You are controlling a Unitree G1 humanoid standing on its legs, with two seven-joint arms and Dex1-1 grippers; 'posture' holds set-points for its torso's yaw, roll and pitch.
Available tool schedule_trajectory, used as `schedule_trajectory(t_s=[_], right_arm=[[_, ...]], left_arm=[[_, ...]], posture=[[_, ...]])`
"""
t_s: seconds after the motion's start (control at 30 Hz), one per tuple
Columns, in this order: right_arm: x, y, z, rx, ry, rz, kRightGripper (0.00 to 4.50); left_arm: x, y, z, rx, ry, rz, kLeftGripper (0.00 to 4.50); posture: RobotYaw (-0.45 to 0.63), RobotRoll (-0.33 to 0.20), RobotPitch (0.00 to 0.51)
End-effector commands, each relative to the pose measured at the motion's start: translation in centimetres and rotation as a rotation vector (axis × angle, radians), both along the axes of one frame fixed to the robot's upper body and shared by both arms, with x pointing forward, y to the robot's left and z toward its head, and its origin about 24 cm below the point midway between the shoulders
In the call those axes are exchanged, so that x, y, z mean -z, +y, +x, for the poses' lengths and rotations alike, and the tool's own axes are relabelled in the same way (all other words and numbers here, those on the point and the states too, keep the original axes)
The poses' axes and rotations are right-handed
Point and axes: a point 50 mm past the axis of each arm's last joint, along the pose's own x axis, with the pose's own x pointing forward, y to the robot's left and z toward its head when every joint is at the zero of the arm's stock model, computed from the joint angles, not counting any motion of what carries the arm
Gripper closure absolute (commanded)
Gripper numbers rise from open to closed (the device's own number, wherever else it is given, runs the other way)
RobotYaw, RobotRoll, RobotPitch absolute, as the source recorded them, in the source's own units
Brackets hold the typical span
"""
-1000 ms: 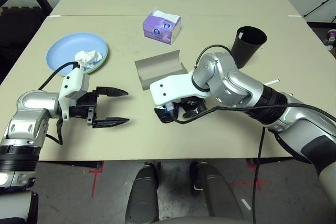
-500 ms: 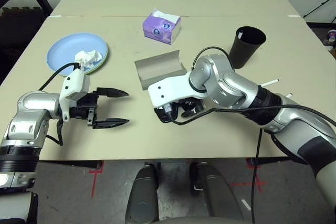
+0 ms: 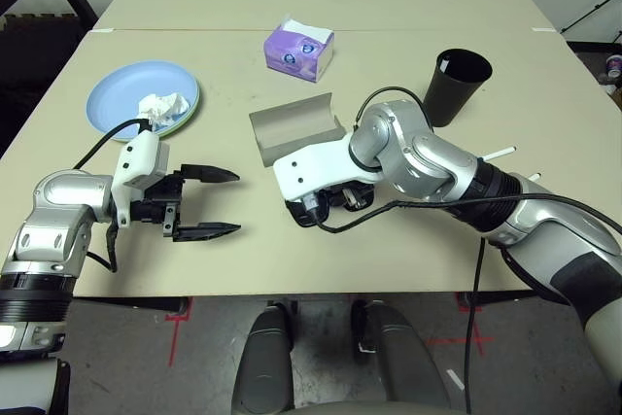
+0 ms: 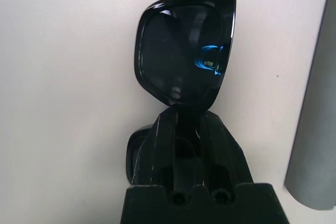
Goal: Organize and tidy the items on the table.
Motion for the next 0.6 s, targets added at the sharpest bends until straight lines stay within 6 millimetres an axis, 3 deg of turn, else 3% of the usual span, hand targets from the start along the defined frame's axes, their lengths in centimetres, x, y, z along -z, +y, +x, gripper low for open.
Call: schedule_trajectory(t_s=[0.03, 0.3, 0.6], right_arm=[[0.2, -0.1, 0.0, -0.005, 0.001, -0.008, 3.95], [-1.2, -0.2, 0.2, -0.008, 0.002, 0.013, 3.95], [-5.6, -1.1, 1.5, 0.012, 0.003, 0.069, 4.18]], left_arm=[[0.0, 0.0, -0.3, 0.020, -0.005, 0.042, 0.00], [0.0, 0.0, -0.2, 0.021, 0.001, 0.045, 0.00], [0.0, -0.2, 0.1, 0.026, 0.002, 0.045, 0.00]], posture=[[0.04, 0.000, 0.167], [0.03, 0.000, 0.163], [0.01, 0.000, 0.158]])
